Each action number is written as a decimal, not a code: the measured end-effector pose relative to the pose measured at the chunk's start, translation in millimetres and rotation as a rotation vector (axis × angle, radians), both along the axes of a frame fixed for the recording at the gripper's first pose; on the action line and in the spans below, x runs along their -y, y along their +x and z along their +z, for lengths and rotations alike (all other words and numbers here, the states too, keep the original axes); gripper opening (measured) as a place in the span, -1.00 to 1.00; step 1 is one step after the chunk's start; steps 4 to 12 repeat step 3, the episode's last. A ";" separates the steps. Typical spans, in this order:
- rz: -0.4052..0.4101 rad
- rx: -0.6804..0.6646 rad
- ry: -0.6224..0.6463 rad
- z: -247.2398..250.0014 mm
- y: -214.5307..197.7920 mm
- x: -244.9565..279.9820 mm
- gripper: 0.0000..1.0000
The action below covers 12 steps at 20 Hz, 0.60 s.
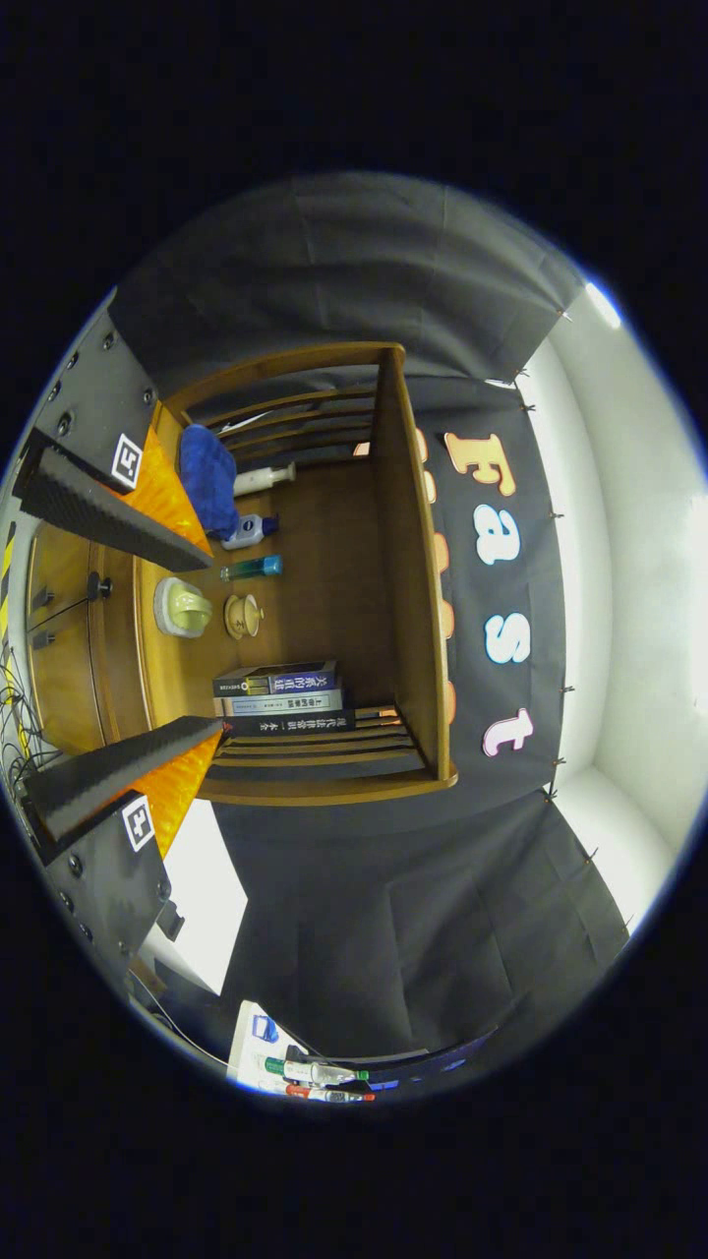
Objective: Pull open the drawer, take out the items inside it, and place them on the countertop above the cabinet.
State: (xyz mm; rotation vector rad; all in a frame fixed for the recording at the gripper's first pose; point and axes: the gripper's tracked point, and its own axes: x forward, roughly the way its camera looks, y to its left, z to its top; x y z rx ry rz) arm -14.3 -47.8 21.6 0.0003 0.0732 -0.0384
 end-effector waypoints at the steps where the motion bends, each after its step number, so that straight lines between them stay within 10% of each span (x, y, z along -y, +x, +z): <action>1: 0.005 -0.001 -0.004 0.7 -2.1 -1.0 0.94; 12: 0.004 0.001 -0.019 3.2 -3.5 -0.5 0.94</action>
